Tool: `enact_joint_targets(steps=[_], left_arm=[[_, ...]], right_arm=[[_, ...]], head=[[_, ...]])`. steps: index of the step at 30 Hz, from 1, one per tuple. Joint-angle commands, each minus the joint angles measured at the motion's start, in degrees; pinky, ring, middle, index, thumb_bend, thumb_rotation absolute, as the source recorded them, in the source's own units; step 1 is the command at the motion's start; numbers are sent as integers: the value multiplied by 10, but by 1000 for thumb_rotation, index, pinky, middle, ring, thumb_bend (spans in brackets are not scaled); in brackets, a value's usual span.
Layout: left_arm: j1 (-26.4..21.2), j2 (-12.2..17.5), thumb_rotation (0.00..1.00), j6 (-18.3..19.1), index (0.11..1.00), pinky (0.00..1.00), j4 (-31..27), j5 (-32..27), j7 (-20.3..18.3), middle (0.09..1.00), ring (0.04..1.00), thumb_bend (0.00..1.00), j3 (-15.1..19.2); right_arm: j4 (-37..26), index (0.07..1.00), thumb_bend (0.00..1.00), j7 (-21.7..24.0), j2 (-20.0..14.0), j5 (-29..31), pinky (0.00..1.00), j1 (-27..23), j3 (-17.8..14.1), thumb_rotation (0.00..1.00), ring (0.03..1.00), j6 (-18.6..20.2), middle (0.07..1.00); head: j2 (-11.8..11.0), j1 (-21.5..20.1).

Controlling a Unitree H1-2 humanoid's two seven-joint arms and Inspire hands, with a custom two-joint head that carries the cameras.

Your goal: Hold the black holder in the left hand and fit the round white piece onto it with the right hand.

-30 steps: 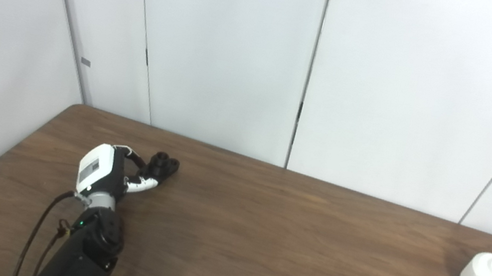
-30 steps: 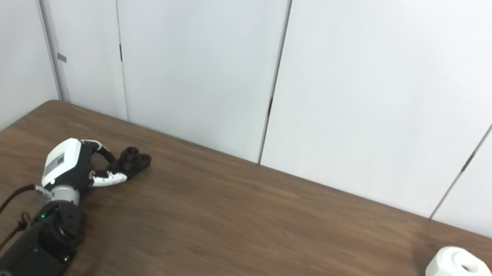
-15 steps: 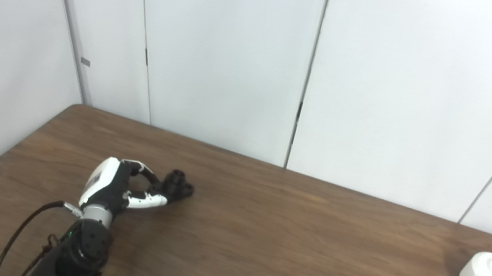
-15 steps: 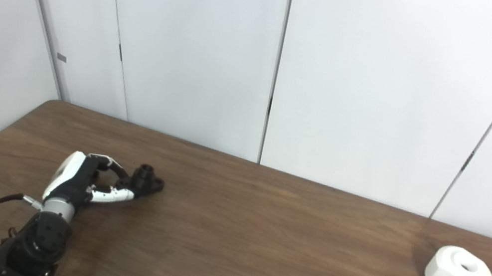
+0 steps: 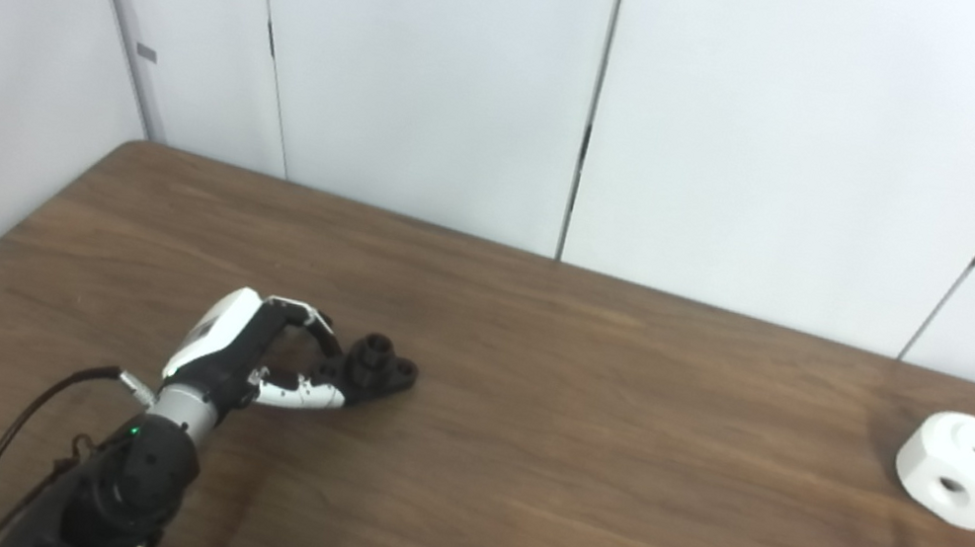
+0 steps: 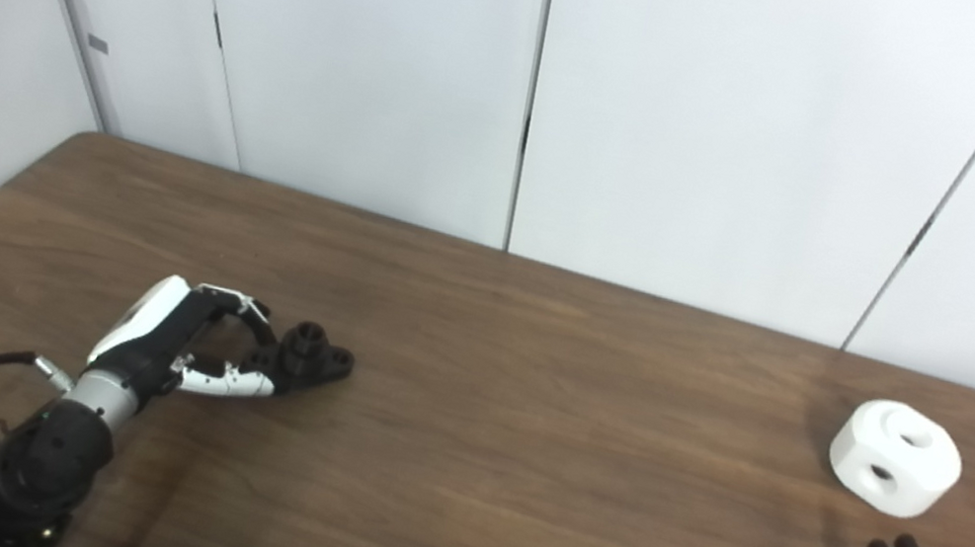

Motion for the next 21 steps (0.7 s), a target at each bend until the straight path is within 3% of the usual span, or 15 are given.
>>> enact_joint_targets(steps=[1,9,18,21], left_arm=[[28,3,53,-7,488,853,25,-35,-59,805,865,513,-27],[33,20,56,-40,487,922,33,-14,-66,826,929,514,-74],[22,41,52,-62,487,832,22,22,-75,832,908,514,-125],[18,39,51,-52,487,781,-8,40,-84,826,894,514,-150]], right_arm=[[-21,1000,649,-3,0,-4,1000,0,4,1000,981,9,979],[-41,1000,650,-18,6,-10,1000,-4,9,1000,976,35,972],[-57,1000,639,-24,11,-18,1000,-4,17,1000,969,47,965],[-61,1000,635,-26,14,-18,1000,-5,19,1000,964,50,960]], head=[[2,0],[19,-8],[32,-28],[33,-25]])
